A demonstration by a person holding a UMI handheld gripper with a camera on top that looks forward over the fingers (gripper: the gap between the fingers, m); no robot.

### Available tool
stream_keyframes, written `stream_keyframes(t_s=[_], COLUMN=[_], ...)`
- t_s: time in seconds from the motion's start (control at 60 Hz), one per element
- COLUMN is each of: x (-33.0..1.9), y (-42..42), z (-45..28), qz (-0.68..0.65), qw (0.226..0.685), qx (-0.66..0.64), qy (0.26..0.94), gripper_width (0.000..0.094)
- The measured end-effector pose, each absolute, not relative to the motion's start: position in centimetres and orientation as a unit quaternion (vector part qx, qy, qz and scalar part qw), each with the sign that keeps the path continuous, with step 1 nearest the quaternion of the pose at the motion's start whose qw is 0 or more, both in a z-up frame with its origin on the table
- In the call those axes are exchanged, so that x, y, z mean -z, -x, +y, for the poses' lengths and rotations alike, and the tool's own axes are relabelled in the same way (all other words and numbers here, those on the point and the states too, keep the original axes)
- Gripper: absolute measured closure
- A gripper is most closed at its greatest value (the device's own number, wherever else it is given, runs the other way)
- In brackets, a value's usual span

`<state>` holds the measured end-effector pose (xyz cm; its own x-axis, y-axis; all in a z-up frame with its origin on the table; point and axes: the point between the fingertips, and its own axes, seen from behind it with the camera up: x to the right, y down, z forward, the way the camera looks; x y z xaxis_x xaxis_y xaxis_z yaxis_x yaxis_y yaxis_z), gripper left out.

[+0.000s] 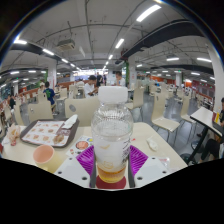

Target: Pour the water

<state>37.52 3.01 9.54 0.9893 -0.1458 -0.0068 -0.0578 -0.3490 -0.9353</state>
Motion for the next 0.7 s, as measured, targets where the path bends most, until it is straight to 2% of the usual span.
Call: stream_keyframes(t_s=[0.117, 0.167, 0.2, 0.35, 0.517, 0.55, 0.6, 0.7], x=[-7.1, -5.0, -5.5, -5.1, -4.8, -4.5, -4.6, -5.5], y=[-38.9, -38.3, -38.7, -38.3, -38.3, -38.2, -37.8, -37.2], z=[1.2, 1.2, 0.8, 1.1, 0.3, -0.2, -0.9, -3.8], qz=[0.057, 0.056, 0.057, 0.060, 0.063, 0.066, 0.066, 0.060], qw=[0.553, 0.541, 0.555, 0.557, 0.540, 0.526, 0.510, 0.484], qx=[0.041, 0.038, 0.039, 0.042, 0.037, 0.036, 0.037, 0.053], qy=[0.830, 0.838, 0.829, 0.827, 0.839, 0.847, 0.857, 0.872], gripper_width=[0.0498, 0.0490, 0.0496, 0.0490, 0.0353, 0.0269, 0.0091, 0.0096])
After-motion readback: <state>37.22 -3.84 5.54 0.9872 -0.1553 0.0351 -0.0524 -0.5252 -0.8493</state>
